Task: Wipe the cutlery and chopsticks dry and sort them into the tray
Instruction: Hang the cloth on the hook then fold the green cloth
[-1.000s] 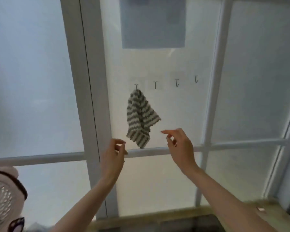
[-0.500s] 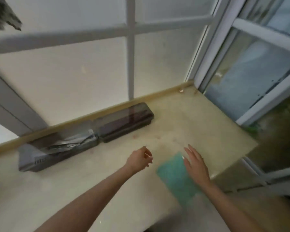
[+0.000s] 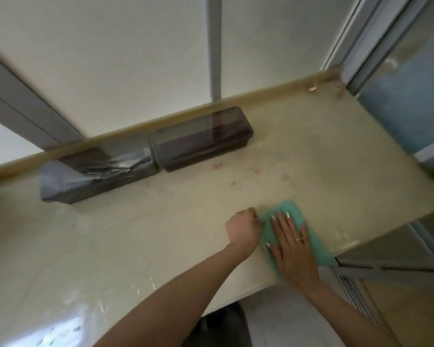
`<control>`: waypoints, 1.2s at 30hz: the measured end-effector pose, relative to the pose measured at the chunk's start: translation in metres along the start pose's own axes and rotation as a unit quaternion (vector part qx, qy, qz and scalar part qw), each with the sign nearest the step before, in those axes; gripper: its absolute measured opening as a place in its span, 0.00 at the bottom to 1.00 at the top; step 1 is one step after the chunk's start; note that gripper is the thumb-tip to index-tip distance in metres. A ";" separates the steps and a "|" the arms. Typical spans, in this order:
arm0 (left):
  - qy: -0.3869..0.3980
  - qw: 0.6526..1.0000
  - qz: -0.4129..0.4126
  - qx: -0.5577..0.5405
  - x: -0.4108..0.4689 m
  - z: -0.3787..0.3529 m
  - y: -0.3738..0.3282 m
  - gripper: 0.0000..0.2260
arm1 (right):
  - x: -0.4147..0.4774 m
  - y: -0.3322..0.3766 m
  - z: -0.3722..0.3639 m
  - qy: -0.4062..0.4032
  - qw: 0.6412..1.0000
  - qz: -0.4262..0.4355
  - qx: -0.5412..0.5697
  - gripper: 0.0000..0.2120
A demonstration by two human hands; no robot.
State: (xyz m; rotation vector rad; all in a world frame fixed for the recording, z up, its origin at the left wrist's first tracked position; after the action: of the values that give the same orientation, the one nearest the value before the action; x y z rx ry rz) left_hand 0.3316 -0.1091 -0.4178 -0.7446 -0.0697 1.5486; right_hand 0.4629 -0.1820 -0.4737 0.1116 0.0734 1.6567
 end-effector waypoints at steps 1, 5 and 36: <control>-0.006 1.000 0.010 -0.015 0.002 0.004 0.003 0.13 | 0.002 0.001 0.001 -0.001 1.000 0.005 -0.001 0.29; -0.044 0.995 0.058 -0.070 0.012 0.023 0.028 0.12 | 0.028 0.017 -0.001 0.009 0.999 0.034 -0.006 0.29; -0.356 0.843 0.289 -0.282 -0.142 0.178 0.435 0.07 | 0.052 0.445 -0.051 0.069 0.909 0.410 0.034 0.31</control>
State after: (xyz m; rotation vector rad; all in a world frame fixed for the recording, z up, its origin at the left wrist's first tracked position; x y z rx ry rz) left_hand -0.1435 -0.2337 -0.4247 -0.6164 -0.9684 2.3733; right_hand 0.0125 -0.1692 -0.4714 0.0801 0.2143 2.5068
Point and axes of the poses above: each hand's wrist, its own x-axis towards the middle knuckle, its own z-axis out of the back of the hand, y = z × x, the point moved 5 cm from there along x, towards the middle knuckle, and after that the axes turned 5 degrees about -y, right-handed, at the moved point
